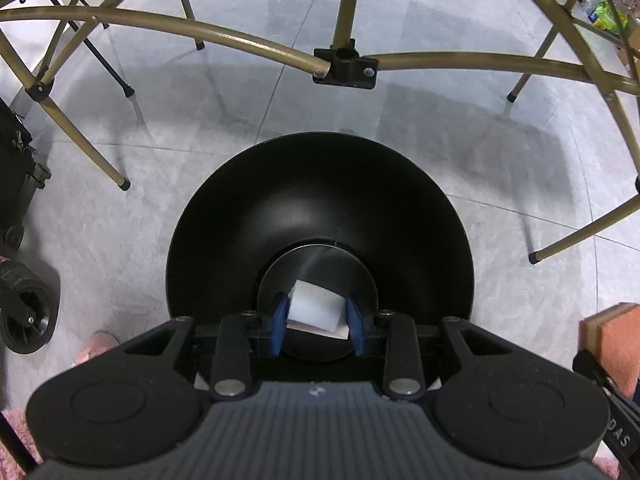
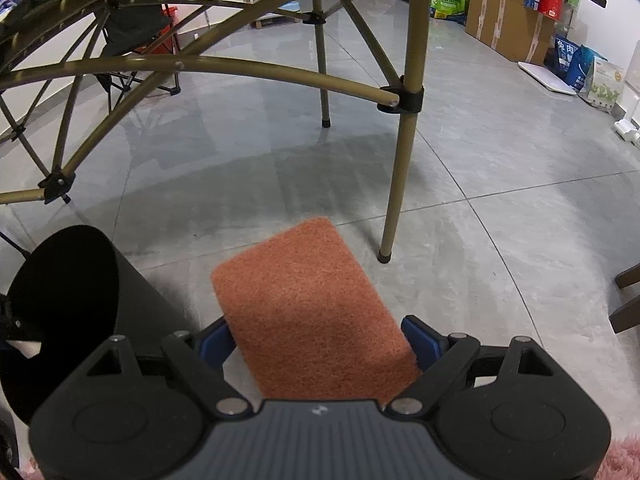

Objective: Collect trash
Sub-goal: 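Open the left tool over the bin to drop the white block, then move the right tool holding the sponge over the bin opening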

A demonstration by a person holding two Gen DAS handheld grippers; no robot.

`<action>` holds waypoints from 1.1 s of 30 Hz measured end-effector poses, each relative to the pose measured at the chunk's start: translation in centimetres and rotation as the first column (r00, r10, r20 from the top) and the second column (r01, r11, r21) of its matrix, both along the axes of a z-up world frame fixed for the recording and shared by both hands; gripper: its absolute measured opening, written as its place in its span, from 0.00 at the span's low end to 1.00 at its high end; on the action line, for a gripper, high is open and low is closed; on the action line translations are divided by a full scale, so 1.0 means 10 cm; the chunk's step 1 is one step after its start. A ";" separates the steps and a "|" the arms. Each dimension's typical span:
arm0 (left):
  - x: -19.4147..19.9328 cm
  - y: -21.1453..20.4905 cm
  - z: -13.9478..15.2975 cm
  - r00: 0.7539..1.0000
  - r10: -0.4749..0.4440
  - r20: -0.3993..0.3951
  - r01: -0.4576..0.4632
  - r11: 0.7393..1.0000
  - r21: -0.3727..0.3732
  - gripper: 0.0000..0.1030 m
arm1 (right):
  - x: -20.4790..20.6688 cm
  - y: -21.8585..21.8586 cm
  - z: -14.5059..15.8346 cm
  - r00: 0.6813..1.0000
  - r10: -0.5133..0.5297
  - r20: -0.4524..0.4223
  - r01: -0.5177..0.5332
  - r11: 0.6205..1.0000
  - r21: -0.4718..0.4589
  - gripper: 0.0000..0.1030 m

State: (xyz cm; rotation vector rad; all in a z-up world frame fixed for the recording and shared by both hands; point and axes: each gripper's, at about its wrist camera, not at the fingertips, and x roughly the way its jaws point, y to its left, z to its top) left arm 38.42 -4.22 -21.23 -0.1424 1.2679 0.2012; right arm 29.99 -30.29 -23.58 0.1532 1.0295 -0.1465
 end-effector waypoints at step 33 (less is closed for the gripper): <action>0.02 0.02 -0.03 0.998 0.044 -0.039 -0.043 0.999 0.025 1.00 | -0.04 -0.05 -0.01 1.000 -0.002 -0.011 0.002 1.000 -0.006 0.85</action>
